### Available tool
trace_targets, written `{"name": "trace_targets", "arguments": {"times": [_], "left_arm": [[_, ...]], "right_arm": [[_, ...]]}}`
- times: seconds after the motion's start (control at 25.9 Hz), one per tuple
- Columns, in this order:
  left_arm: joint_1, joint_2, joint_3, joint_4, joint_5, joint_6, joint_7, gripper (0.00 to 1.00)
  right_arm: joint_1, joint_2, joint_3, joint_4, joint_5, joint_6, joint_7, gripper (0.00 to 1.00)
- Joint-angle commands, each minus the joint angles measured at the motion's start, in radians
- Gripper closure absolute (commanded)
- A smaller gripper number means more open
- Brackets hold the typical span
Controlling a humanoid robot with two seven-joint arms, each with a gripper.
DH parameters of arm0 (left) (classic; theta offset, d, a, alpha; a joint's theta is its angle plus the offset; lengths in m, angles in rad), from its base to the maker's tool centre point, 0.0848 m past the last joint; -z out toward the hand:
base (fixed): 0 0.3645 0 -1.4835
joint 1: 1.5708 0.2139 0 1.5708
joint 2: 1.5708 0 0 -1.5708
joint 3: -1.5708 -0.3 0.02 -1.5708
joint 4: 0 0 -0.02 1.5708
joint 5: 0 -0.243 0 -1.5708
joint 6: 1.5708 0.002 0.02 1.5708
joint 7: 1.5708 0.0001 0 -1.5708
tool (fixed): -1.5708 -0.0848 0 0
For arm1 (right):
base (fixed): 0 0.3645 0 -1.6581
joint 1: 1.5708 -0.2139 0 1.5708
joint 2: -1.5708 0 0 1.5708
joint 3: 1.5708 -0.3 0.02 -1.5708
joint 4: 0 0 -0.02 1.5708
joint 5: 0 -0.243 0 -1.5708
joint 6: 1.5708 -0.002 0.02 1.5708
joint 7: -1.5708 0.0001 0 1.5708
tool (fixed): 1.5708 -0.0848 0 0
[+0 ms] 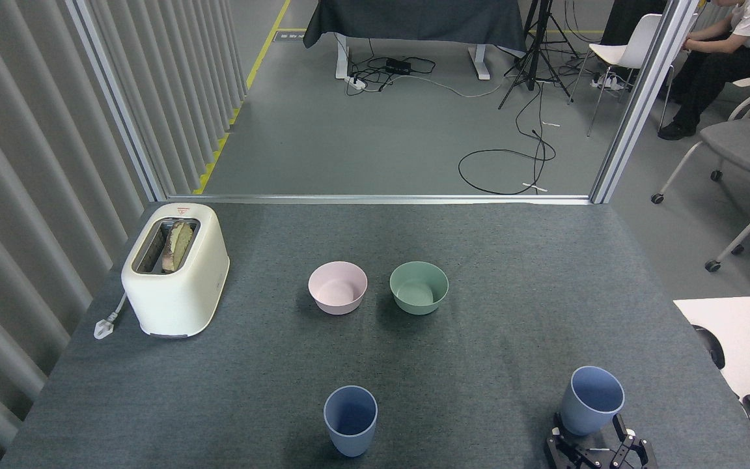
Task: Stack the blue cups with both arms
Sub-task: 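Reach the right gripper to the other blue cup and grasp it, then lift the blue cup with the right gripper and carry it over the first cup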
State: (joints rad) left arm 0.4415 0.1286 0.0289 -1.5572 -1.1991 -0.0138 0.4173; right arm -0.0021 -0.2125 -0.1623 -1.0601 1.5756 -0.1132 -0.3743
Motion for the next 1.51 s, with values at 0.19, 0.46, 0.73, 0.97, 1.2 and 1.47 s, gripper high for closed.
{"name": "trace_targets", "arguments": {"times": [0.19, 0.46, 0.73, 0.97, 1.2, 1.47], "left_arm": [[0.002, -0.006, 0.002, 0.000, 0.003, 0.000, 0.001, 0.01], [0.002, -0.009, 0.003, -0.004, 0.003, -0.002, 0.005, 0.01], [0.003, -0.010, 0.014, -0.009, 0.015, 0.000, 0.001, 0.00], [0.005, -0.032, 0.013, -0.011, 0.015, 0.000, 0.000, 0.00], [0.006, -0.032, 0.008, -0.009, 0.016, 0.000, 0.000, 0.00], [0.008, -0.032, 0.008, -0.003, 0.016, 0.000, 0.000, 0.00]], "right_arm": [[-0.052, 0.002, 0.007, 0.042, 0.001, -0.003, 0.009, 0.00], [-0.052, 0.005, 0.007, 0.042, 0.009, 0.003, 0.009, 0.25], [-0.038, 0.012, 0.007, -0.070, 0.006, 0.018, 0.011, 0.34], [-0.081, 0.056, 0.164, -0.232, 0.012, 0.023, 0.097, 0.34], [-0.091, 0.205, 0.356, -0.302, 0.129, 0.052, 0.141, 0.33], [-0.039, 0.274, 0.469, -0.348, 0.173, 0.052, 0.156, 0.32]]}}
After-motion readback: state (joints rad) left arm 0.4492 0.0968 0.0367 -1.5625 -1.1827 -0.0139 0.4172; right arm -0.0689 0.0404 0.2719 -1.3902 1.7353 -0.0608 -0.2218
